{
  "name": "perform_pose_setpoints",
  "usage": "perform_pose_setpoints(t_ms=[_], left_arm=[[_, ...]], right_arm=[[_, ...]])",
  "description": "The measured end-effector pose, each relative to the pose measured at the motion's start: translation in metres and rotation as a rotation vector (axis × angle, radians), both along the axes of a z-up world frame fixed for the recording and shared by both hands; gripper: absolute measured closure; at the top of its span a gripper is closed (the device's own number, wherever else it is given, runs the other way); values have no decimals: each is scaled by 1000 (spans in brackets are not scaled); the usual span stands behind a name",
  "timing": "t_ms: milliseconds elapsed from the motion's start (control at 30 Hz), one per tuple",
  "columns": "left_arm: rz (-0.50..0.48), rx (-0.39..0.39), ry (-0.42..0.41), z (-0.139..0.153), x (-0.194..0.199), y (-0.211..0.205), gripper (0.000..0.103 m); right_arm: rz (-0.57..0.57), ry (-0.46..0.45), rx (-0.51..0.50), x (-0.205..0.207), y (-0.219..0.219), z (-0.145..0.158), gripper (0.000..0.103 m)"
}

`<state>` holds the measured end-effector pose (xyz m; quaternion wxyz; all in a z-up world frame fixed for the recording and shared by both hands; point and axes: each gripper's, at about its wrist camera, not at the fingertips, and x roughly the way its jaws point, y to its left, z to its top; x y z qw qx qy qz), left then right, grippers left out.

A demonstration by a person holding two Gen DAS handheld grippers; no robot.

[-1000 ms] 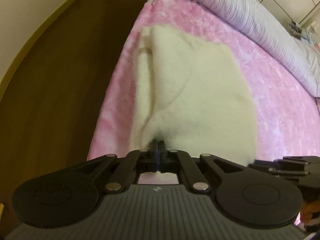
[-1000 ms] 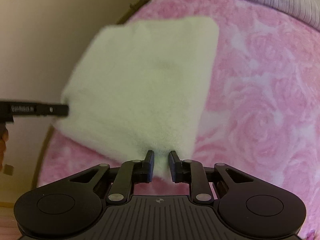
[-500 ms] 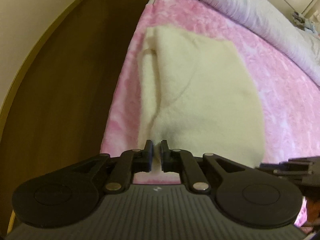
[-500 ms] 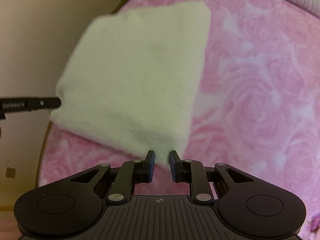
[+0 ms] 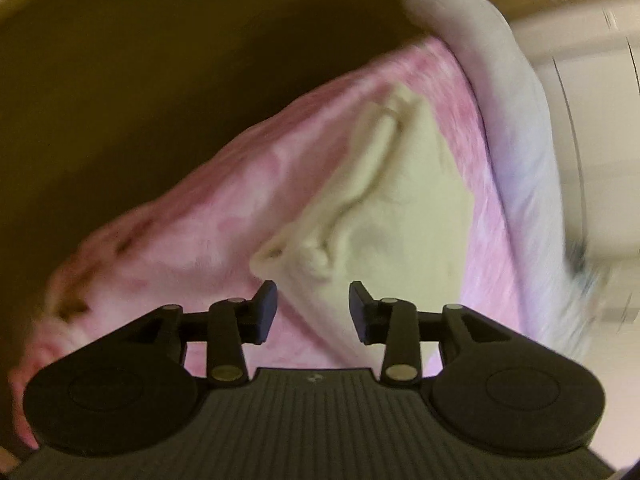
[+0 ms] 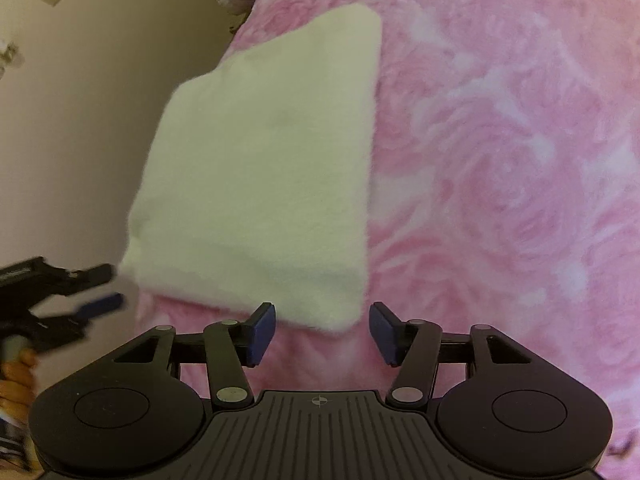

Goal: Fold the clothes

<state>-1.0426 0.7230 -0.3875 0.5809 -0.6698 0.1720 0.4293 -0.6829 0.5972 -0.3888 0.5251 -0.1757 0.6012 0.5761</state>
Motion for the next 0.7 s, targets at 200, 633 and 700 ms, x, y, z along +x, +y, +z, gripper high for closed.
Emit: perform_pose_setpoints(t_ms=[200, 633, 700], left_arm=[[33, 44, 13, -9, 3, 7, 75], [-176, 158, 282, 27, 38, 16, 78], [-196, 203, 367, 48, 49, 11, 75]], right_arm=[[-35, 17, -7, -3, 4, -5, 68], [13, -72, -54, -12, 11, -3, 69], [70, -153, -36, -16, 12, 13, 68]])
